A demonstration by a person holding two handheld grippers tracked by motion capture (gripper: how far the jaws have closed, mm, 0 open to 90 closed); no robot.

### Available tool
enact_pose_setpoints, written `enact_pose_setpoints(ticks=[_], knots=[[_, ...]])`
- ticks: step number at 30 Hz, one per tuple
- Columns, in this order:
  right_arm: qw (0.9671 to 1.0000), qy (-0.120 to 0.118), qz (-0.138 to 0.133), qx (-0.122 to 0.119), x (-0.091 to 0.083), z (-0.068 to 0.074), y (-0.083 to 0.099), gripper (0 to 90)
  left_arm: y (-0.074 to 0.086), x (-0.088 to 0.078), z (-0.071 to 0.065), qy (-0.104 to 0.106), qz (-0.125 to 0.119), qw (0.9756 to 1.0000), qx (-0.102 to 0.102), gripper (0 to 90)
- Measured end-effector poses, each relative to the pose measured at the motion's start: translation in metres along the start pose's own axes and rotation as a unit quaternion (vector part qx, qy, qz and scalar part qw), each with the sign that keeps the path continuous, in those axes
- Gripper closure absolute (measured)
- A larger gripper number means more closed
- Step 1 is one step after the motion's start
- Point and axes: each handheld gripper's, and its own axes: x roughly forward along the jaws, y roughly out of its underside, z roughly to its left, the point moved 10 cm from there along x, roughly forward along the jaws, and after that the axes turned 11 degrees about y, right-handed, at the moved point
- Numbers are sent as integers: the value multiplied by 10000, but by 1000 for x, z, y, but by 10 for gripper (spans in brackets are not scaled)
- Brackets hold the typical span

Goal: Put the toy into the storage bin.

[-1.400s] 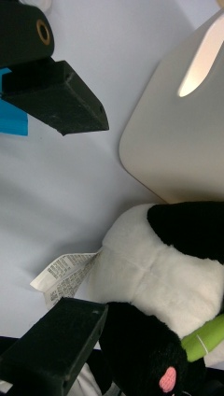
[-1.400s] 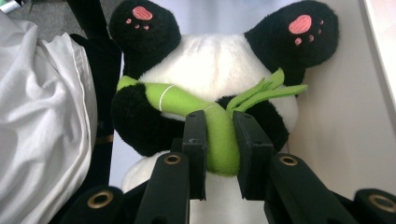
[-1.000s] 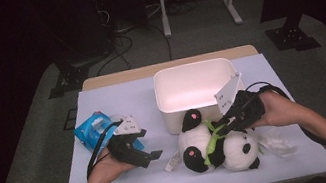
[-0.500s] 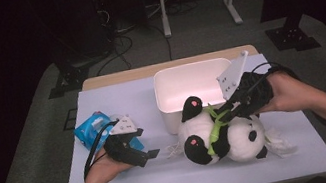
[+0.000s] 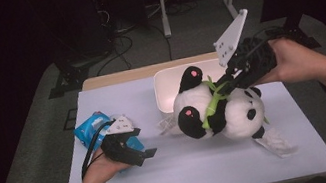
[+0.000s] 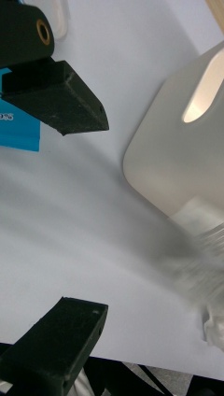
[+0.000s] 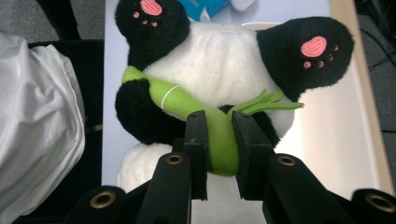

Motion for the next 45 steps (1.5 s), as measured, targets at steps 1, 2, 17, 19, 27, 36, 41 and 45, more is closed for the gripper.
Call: enact_pose_setpoints(ticks=[1,2,17,19,27,36,41,45], knots=[[10000,21,-12,-2,-2,-2,-2,765,0,0,1,2,-8,10000,-14,97],[10000,63,5,-17,-5,-7,-4,765,1,-1,1,-4,-6,10000,-22,97],[9998,152,51,85,-8,-54,-21,764,4,-6,7,-33,-100,9999,-133,97],[9998,133,71,101,-6,-59,-22,764,4,-6,8,-25,-106,9998,-154,97],[9996,151,148,193,5,-81,-22,764,6,-7,11,-32,-87,9998,-162,97],[9991,145,298,252,18,-100,-22,764,5,-6,11,0,-75,9999,-151,97],[9991,122,295,263,27,-107,-21,764,6,-5,12,12,-62,9998,-167,97],[9990,90,338,294,34,-111,-19,764,7,-5,12,12,-64,9998,-179,97]])
